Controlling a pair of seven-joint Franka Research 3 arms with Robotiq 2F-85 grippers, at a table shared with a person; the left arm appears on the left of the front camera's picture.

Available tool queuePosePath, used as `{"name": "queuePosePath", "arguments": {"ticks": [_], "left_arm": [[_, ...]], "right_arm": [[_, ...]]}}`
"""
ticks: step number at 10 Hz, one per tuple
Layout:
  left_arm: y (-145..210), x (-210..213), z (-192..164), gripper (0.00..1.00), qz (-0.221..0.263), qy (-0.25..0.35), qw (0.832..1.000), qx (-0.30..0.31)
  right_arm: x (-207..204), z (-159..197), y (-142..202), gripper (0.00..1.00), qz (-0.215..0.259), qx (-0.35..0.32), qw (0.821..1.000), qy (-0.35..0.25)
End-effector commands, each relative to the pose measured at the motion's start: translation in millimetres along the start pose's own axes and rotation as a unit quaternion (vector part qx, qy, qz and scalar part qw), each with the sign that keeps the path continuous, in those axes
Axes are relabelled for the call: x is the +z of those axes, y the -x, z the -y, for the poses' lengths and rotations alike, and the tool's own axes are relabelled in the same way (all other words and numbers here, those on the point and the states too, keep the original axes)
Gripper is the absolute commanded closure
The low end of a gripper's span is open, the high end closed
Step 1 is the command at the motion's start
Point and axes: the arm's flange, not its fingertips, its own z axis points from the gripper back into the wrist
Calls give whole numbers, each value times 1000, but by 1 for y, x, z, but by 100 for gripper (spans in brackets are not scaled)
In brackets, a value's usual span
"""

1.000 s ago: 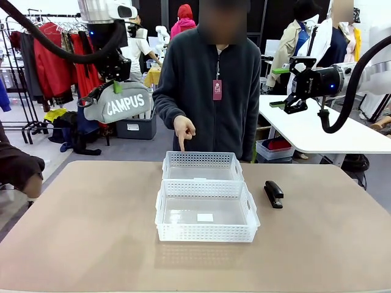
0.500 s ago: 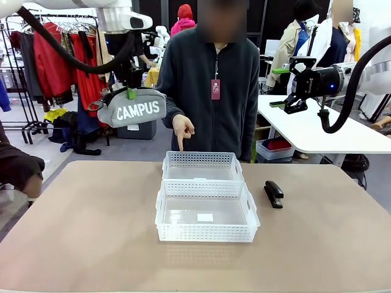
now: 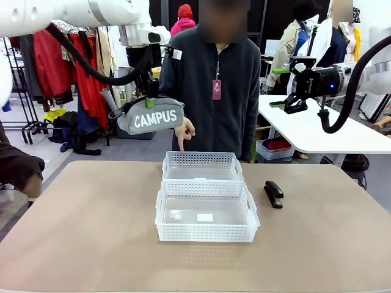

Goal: Distribute items into two baskets.
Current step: Move the picked Pencil pouch towards the Organizing basket indicated by the person, stopping as directed.

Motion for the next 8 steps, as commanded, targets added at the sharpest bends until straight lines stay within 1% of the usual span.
{"name": "queuePosePath", "arguments": {"ticks": [1, 3, 5, 6, 8], "left_arm": [[-13, 2, -9, 100, 6, 21, 999, -35], [-28, -15, -1, 100, 10, 44, 996, -72], [-40, -29, 5, 100, 17, 51, 994, -95], [-46, -33, 9, 100, 13, 52, 992, -111], [-48, -49, 14, 100, -4, 63, 989, -131]], "right_arm": [[0, -2, 0, 0, 0, -3, 1000, 0], [0, -2, 0, 0, 0, -3, 1000, 0], [0, -2, 0, 0, 0, -3, 1000, 0], [0, -2, 0, 0, 0, -3, 1000, 0], [0, -2, 0, 0, 0, -3, 1000, 0]]}}
